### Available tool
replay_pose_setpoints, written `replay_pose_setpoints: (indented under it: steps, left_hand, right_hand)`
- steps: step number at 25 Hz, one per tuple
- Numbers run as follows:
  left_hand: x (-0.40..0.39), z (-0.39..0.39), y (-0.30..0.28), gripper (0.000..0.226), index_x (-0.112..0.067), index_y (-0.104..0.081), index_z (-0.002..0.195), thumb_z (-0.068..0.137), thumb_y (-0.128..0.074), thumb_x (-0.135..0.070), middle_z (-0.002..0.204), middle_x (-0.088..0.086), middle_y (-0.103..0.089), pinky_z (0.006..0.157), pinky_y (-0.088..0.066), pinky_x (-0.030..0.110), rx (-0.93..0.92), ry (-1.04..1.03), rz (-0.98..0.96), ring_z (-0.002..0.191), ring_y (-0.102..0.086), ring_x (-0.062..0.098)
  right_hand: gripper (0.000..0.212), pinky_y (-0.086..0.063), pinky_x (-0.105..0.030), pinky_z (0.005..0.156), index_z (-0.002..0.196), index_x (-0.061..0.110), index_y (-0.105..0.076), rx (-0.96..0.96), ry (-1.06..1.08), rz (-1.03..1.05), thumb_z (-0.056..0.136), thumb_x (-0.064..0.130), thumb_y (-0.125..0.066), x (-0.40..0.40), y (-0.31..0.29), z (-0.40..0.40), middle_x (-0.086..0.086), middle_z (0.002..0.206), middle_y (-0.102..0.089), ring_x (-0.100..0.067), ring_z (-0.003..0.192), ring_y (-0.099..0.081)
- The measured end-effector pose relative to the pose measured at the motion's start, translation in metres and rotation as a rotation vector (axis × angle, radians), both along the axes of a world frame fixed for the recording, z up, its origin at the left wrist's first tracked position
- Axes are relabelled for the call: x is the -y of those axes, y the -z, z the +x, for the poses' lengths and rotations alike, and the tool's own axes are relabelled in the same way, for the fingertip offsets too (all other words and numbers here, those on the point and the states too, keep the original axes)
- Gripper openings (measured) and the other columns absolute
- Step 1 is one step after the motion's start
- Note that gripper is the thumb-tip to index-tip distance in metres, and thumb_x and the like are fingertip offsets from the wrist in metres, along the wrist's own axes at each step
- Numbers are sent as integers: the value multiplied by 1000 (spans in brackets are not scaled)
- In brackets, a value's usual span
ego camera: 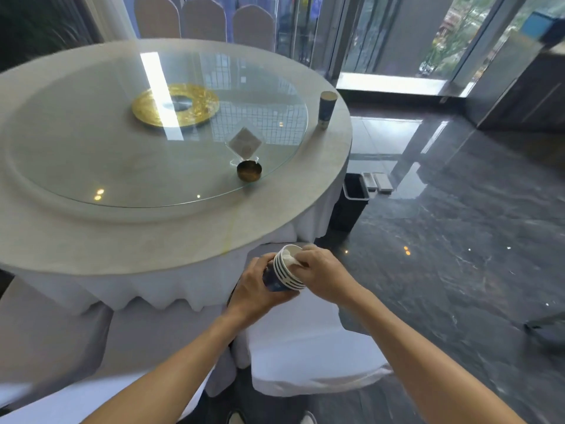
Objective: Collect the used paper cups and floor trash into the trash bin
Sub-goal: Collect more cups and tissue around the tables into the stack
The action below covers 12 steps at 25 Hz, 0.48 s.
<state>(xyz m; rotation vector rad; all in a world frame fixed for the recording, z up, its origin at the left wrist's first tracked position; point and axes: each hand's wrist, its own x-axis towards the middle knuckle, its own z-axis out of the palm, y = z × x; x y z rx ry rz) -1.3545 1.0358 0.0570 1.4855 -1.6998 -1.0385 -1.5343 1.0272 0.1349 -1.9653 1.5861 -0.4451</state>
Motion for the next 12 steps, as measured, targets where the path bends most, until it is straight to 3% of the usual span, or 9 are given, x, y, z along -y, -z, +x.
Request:
replay_pose_setpoints:
  steps: [3, 4, 6, 9, 12]
  left_hand:
    - [-5, -24, -8, 84, -36, -60, 134, 59, -95, -52, 126, -11, -66, 76, -48, 3, -7, 17, -25, 105, -67, 4]
    - [-8, -38, -10, 84, -33, -61, 135, 60, -96, -50, 126, -10, -66, 77, -49, 5, -10, 17, -34, 106, -68, 6]
    - [-13, -67, -15, 86, -28, -62, 135, 60, -96, -50, 125, -7, -68, 81, -55, 15, -23, 18, -49, 105, -69, 9]
    - [-21, -127, -22, 90, -26, -62, 135, 57, -92, -59, 124, -6, -72, 85, -63, 27, -36, 18, -87, 103, -73, 10]
    - [-26, -178, -28, 86, -27, -63, 134, 59, -97, -50, 123, -8, -72, 78, -57, 12, -17, -28, -106, 101, -73, 7]
  right_hand:
    - [17, -61, -39, 80, 105, 20, -67, 111, 15, 102, 102, 29, -53, -13, -13, -28, -2, 102, -70, -21, 94, -68]
    - [20, -61, -41, 80, 104, 20, -69, 131, 12, 133, 100, 27, -51, -18, -16, -42, -4, 104, -71, -23, 94, -68]
    - [29, -56, -48, 82, 83, 13, -71, 100, -70, 173, 94, 25, -47, -23, -16, -71, -5, 106, -66, -26, 95, -62]
    - [47, -38, -30, 89, 53, 34, -63, 2, -167, 186, 95, 25, -46, -35, -21, -128, 8, 111, -54, -13, 104, -39]
    - [37, -38, -34, 78, 64, 24, -60, 30, -168, 133, 97, 31, -46, -45, -33, -181, 0, 97, -54, -16, 90, -46]
